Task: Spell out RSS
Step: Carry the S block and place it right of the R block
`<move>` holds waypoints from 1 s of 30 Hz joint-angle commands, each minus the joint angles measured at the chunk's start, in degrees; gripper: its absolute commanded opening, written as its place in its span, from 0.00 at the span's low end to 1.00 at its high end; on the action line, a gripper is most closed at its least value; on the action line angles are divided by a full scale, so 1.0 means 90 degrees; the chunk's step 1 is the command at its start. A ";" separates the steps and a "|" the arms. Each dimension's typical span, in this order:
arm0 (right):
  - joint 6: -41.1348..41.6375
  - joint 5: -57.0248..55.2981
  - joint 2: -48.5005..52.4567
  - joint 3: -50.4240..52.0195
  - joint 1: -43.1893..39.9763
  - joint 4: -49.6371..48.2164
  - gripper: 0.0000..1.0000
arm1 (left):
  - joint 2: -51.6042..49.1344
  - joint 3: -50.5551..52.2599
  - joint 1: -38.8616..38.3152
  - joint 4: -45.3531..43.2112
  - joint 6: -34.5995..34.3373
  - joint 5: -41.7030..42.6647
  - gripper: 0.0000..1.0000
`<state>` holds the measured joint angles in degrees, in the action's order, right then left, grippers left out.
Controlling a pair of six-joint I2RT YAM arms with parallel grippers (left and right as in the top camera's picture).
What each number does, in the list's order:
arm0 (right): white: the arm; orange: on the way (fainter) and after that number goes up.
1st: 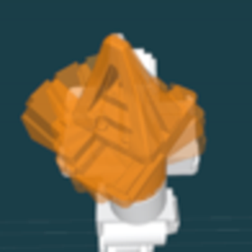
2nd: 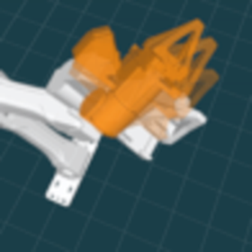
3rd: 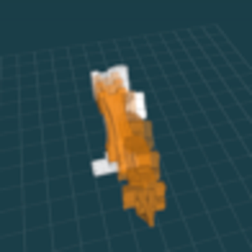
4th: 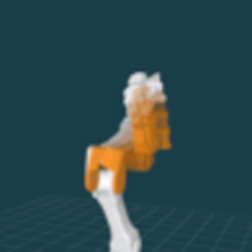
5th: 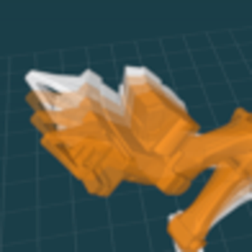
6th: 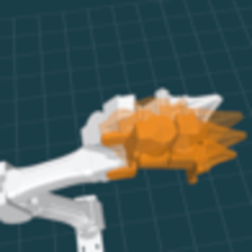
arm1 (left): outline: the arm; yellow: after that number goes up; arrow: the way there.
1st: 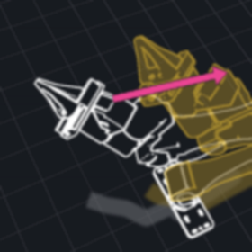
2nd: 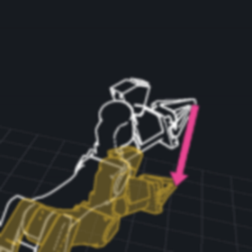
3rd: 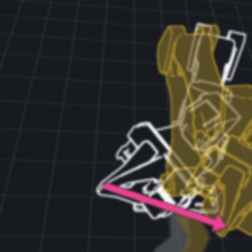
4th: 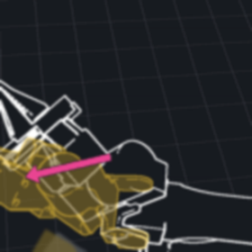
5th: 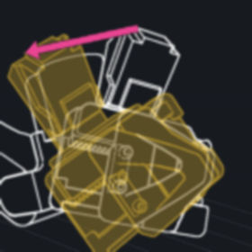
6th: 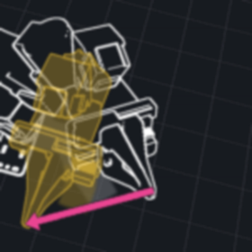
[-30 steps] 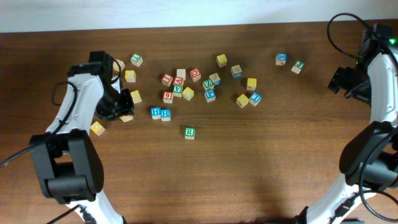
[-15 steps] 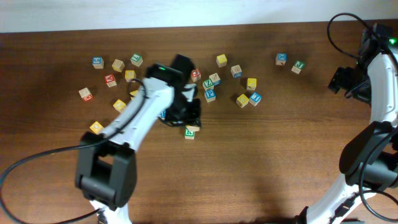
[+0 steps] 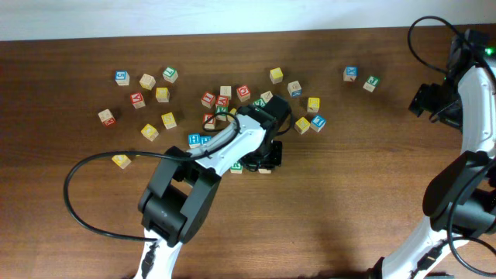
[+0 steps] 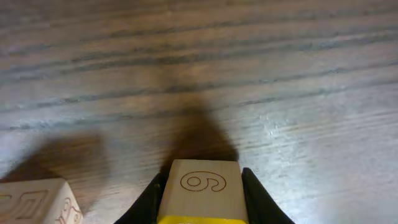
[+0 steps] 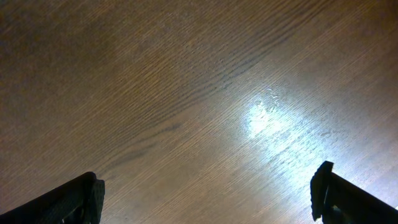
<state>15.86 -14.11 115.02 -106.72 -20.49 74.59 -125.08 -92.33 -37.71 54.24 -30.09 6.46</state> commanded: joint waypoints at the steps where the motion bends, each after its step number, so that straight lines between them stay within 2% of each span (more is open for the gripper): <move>1: -0.0024 -0.0080 -0.0114 -0.0036 -0.0017 0.0000 0.98 | -0.0245 0.0053 0.0000 0.0010 -0.0425 -0.0529 0.23; 3: -0.0024 -0.0083 -0.0114 -0.0036 -0.0017 0.0000 0.98 | -0.0245 0.0053 0.0000 0.0027 -0.0835 -0.0605 0.28; 8: -0.0024 -0.0083 -0.0114 -0.0036 -0.0017 0.0000 0.98 | -0.0245 0.0053 0.0000 0.0357 -0.1304 -0.0777 0.29; 20: -0.0024 -0.0083 -0.0114 -0.0036 -0.0017 0.0000 0.98 | -0.0245 0.0053 0.0177 0.0435 -0.1294 -0.1370 0.32; 24: -0.0024 -0.0083 -0.0114 -0.0036 -0.0017 0.0000 0.98 | -0.0245 0.0053 0.0372 0.0427 -0.0714 -0.1345 0.31; 30: -0.0024 -0.0083 -0.0114 -0.0036 -0.0019 0.0000 0.98 | -0.0245 0.0053 0.0357 0.0413 -0.0695 -0.1260 0.31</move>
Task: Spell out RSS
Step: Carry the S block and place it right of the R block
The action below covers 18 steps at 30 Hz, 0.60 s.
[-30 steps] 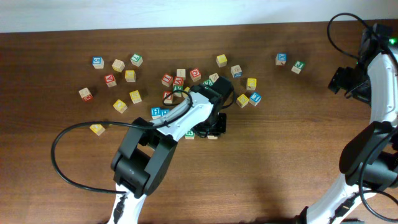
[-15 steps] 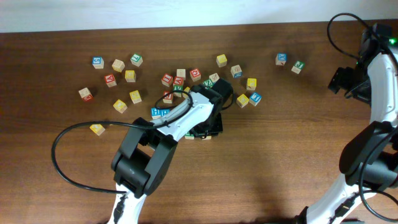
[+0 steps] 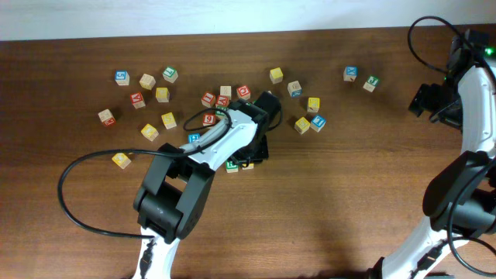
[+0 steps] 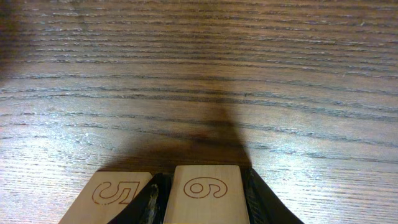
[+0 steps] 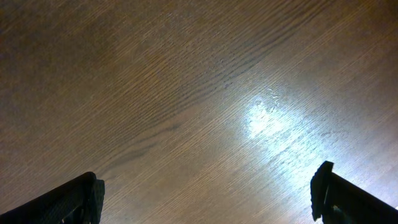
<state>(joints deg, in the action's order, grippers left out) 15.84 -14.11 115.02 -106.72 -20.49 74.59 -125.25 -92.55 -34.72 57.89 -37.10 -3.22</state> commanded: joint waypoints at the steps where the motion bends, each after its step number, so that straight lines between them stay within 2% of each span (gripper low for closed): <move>1: -0.0022 -0.0080 -0.0114 -0.0036 -0.0019 0.0000 0.98 | -0.0226 0.0078 -0.0002 0.0010 0.0107 -0.0168 0.31; 13: -0.0022 -0.0083 -0.0114 -0.0036 -0.0017 0.0000 0.98 | -0.0226 0.0075 -0.0155 0.0027 0.0403 0.0153 0.31; 18: -0.0022 -0.0083 -0.0114 -0.0036 -0.0017 0.0000 0.98 | -0.0226 0.0051 -0.0153 0.0100 0.0493 0.0245 0.43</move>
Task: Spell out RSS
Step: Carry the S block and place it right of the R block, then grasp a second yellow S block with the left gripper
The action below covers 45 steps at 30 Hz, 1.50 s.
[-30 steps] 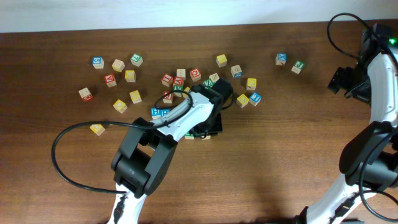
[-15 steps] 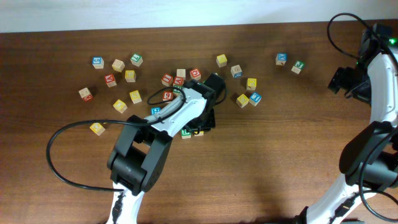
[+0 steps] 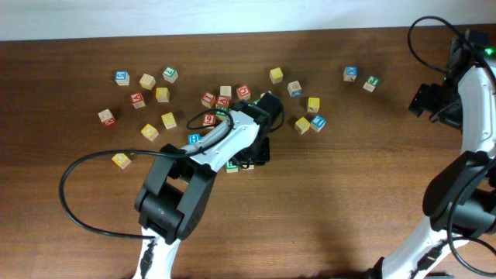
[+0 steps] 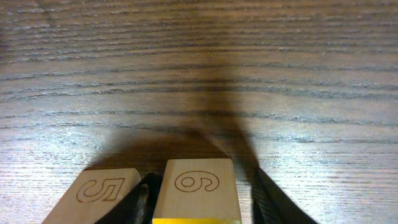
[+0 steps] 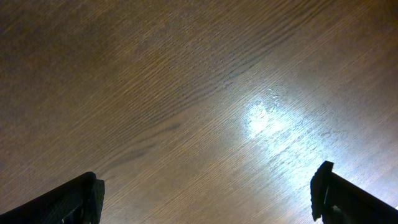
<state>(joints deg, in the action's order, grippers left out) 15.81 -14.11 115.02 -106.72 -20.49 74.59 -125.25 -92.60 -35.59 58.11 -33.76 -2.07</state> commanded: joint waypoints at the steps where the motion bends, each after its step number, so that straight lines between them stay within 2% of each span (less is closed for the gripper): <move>1: -0.0019 -0.0083 -0.0114 -0.0036 -0.0017 0.0000 0.98 | -0.0226 0.0034 -0.0056 0.0085 0.0121 0.0114 0.44; 4: -0.0019 -0.0083 -0.0114 -0.0036 -0.0019 0.0000 0.98 | -0.0223 -0.0148 -0.0056 0.0177 0.0124 0.0112 0.47; 12: -0.0019 -0.0083 -0.0114 -0.0036 -0.0017 0.0000 0.98 | -0.0223 -0.1015 0.0199 0.0748 0.0197 0.0087 0.47; 16: -0.0019 -0.0083 -0.0114 -0.0036 -0.0017 0.0000 0.98 | -0.0223 -0.1953 0.0435 0.1411 0.0357 0.0044 0.47; 20: -0.0019 -0.0083 -0.0114 -0.0036 -0.0017 0.0000 0.98 | -0.0223 -0.3519 0.1032 0.2552 0.0369 -0.0189 0.49; 23: -0.0019 -0.0083 -0.0114 -0.0036 -0.0017 0.0000 0.98 | -0.0223 -0.4432 0.1753 0.3084 0.0410 -0.0253 0.59; 24: -0.0019 -0.0083 -0.0114 -0.0036 -0.0019 0.0000 0.98 | -0.0223 -0.4527 0.2059 0.3089 0.0413 -0.0257 0.61; 27: -0.0019 -0.0083 -0.0114 -0.0036 -0.0017 0.0000 0.98 | -0.0323 -0.4359 0.2759 0.2902 0.0427 -0.0469 0.60; 31: -0.0019 -0.0083 -0.0114 -0.0036 -0.0017 0.0000 0.98 | -0.0928 -0.4204 0.3118 0.2880 0.0406 -0.0925 0.58; 33: -0.0019 -0.0083 -0.0114 -0.0036 -0.0017 0.0000 0.98 | -0.1197 -0.4204 0.3247 0.2832 0.0357 -0.1103 0.61; 35: -0.0019 -0.0083 -0.0114 -0.0036 -0.0017 0.0000 0.98 | -0.1304 -0.4204 0.3366 0.2756 0.0357 -0.1037 0.70; 36: -0.0019 -0.0083 -0.0114 -0.0036 -0.0019 0.0000 0.98 | -0.1406 -0.4204 0.3449 0.2744 0.0359 -0.1018 0.70; 38: -0.0019 -0.0083 -0.0114 -0.0036 -0.0017 0.0000 0.98 | -0.1642 -0.4201 0.3538 0.2810 0.0362 -0.0772 0.68; 39: -0.0019 -0.0080 -0.0114 -0.0036 -0.0017 0.0000 0.98 | -0.1729 -0.4201 0.3546 0.2771 0.0364 -0.0690 0.63; 42: -0.0019 -0.0080 -0.0114 -0.0036 -0.0017 0.0000 0.98 | -0.1991 -0.4201 0.3526 0.2562 0.0580 -0.0653 0.61; 44: -0.0019 -0.0083 -0.0114 -0.0036 -0.0017 0.0000 0.98 | -0.2047 -0.4199 0.3526 0.2256 0.1248 -0.0384 0.58; 45: -0.0019 -0.0083 -0.0114 -0.0036 -0.0019 0.0000 0.98 | -0.2047 -0.4199 0.3526 0.2212 0.1290 -0.0393 0.58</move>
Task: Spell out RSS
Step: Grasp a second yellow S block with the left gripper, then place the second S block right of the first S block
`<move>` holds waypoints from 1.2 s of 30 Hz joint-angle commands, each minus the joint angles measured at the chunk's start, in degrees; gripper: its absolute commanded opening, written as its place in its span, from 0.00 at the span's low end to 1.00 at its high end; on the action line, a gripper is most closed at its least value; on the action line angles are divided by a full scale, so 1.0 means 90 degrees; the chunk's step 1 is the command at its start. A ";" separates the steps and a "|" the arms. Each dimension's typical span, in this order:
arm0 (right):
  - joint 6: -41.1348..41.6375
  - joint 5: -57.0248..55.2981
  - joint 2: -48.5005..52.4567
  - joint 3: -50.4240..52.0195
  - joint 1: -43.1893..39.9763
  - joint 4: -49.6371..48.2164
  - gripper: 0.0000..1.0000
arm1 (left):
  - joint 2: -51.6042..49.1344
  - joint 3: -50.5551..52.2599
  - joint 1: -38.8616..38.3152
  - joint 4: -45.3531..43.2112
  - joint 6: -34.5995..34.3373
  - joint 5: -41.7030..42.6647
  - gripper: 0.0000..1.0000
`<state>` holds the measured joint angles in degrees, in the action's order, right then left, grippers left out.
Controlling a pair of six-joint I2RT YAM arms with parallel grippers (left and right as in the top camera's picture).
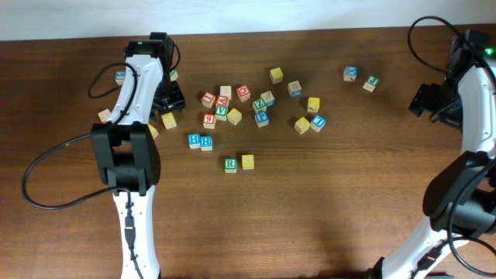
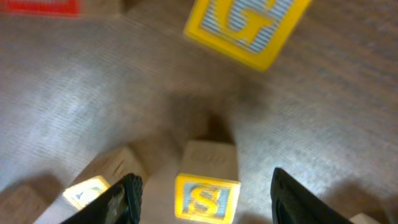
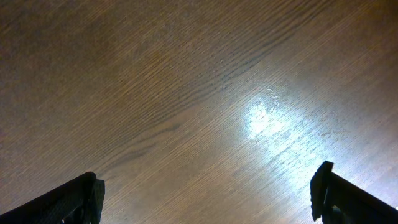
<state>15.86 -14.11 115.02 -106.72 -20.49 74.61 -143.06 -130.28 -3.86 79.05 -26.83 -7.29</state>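
A green R block (image 1: 230,163) lies on the table with a yellow block (image 1: 247,161) touching its right side. My left gripper (image 1: 168,98) is at the far left of the block scatter. In the left wrist view the left gripper (image 2: 205,190) is open, its fingers (image 2: 127,199) standing wide on either side of a yellow S block (image 2: 207,198) without touching it. A yellow G block (image 2: 245,25) lies just beyond. My right gripper (image 3: 208,193) is open over bare wood, nothing between its fingers.
Several letter blocks lie scattered across the far middle of the table (image 1: 325,201), among them a red-and-green cluster (image 1: 225,105), two blue H blocks (image 1: 200,142) and a blue-green pair (image 1: 360,77) at the right. The left arm's cable (image 1: 46,182) loops at the left.
The left gripper was open around the yellow block beside the R block. It is now at the far left cluster, open over a yellow S block. The yellow block stays beside R.
The left gripper was first shut on the yellow block a little to the right of the R block. Then the block stood against the R block, and the jaws were open around it. Now the left arm is over the far left blocks. The right arm has stayed still.
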 commanded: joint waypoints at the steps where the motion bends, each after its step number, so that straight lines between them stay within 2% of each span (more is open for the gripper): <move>1: -0.0024 -0.0083 -0.0114 -0.0036 -0.0017 -0.0002 0.98 | -0.0068 -0.0012 0.0000 -0.0138 0.0517 0.0189 0.58; 10: -0.0024 -0.0083 -0.0114 -0.0036 -0.0017 -0.0002 0.98 | -0.0068 0.0532 0.0000 -0.0294 0.0515 0.0185 0.54; 11: -0.0024 -0.0083 -0.0114 -0.0036 -0.0017 -0.0002 0.98 | -0.0068 0.0532 0.0000 -0.0376 0.0515 0.0170 0.52; 12: -0.0024 -0.0083 -0.0114 -0.0036 -0.0017 -0.0002 0.98 | -0.0068 0.0532 0.0002 -0.0396 0.0515 0.0170 0.43; 14: -0.0024 -0.0083 -0.0114 -0.0036 -0.0017 -0.0002 0.98 | -0.0068 0.0532 0.0000 -0.0393 0.0515 0.0170 0.36; 23: -0.0024 -0.0083 -0.0114 -0.0036 -0.0017 -0.0002 0.98 | -0.0066 0.0505 0.0002 -0.0272 0.0512 0.0238 0.27; 28: -0.0024 -0.0083 -0.0114 -0.0036 -0.0019 -0.0002 0.98 | 0.0058 0.0248 0.0002 -0.0005 0.0515 0.0413 0.25; 30: -0.0024 -0.0083 -0.0114 -0.0036 -0.0017 -0.0002 0.98 | 0.0257 -0.0029 0.0002 0.0129 0.0512 0.0588 0.25; 36: -0.0024 -0.0083 -0.0114 -0.0036 -0.0017 -0.0002 0.98 | 0.1863 -0.0374 -0.0177 0.0617 0.0440 0.1705 0.24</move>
<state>15.84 -14.11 115.02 -106.72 -20.49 74.59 -134.54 -131.72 -4.08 82.87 -22.48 2.87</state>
